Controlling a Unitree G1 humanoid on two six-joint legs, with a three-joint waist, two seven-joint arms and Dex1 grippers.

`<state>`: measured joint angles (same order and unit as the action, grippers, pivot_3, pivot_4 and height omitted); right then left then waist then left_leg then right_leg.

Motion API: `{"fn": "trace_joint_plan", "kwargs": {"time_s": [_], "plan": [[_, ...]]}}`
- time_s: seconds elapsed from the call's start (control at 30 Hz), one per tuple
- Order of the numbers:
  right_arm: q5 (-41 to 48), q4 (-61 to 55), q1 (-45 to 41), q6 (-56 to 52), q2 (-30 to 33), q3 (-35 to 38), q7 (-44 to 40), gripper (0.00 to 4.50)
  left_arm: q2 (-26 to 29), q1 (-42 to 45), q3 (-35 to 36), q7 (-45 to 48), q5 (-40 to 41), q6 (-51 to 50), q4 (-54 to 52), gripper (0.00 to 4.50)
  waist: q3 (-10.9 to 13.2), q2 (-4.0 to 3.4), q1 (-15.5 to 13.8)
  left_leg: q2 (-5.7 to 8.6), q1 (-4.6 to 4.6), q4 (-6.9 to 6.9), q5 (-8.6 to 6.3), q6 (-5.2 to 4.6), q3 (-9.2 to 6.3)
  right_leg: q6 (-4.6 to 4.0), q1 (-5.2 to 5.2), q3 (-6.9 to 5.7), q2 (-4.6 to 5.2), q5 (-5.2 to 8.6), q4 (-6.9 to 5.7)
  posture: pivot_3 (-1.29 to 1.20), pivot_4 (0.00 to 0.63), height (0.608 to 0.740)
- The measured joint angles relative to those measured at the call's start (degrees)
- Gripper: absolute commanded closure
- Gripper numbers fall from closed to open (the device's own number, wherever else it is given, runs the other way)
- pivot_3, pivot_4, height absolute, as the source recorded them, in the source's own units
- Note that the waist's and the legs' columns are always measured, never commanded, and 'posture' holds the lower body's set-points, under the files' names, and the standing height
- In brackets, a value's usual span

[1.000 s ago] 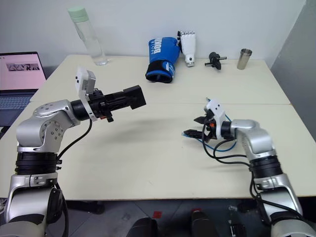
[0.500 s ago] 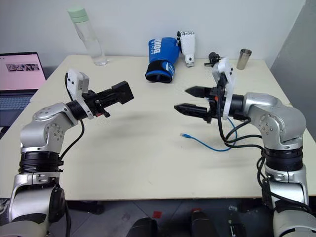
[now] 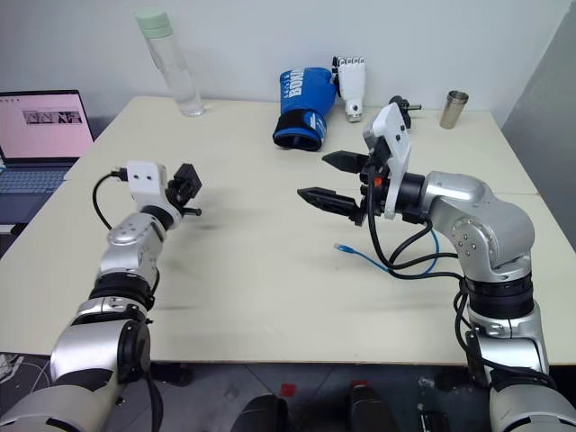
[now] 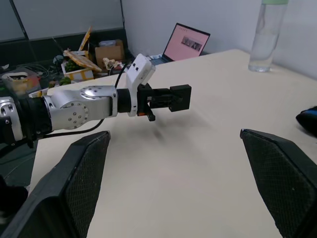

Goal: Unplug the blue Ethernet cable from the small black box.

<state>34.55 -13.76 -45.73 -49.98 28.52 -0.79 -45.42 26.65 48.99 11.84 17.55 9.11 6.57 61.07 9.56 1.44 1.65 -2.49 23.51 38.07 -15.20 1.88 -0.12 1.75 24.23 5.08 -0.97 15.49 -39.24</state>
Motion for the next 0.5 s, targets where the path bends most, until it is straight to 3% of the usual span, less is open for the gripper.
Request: {"fn": "trace_joint_plan", "kwargs": {"time_s": [0.1,0.17,0.5], "plan": [[0.0,0.0,0.0,0.2,0.2,0.0,0.4,0.05,-0.8,-0.2,0.0,0.1,-0.2,1.4,1.4,3.73,0.0,0.00,0.0,-0.01,0.00,0.00,0.00,0.00,-0.04,0.00,0.00,-0.04,-0.01,0.00,0.00,0.00,0.150,0.740],[0.0,0.0,0.0,0.2,0.4,0.0,0.4,0.00,-0.8,-0.2,0.5,0.3,-0.1,1.7,1.9,3.03,0.0,0.00,0.0,-0.01,0.00,-0.01,0.00,0.00,-0.06,0.00,0.00,-0.05,-0.02,0.00,-0.01,0.00,0.150,0.740],[0.1,0.0,0.0,0.3,0.4,0.0,0.6,0.00,0.4,-0.3,2.5,1.5,0.0,1.9,3.6,1.15,0.0,0.00,0.0,-0.01,0.00,0.00,0.00,0.00,-0.10,0.00,-0.01,-0.09,-0.02,0.00,-0.01,0.00,0.150,0.740]]}}
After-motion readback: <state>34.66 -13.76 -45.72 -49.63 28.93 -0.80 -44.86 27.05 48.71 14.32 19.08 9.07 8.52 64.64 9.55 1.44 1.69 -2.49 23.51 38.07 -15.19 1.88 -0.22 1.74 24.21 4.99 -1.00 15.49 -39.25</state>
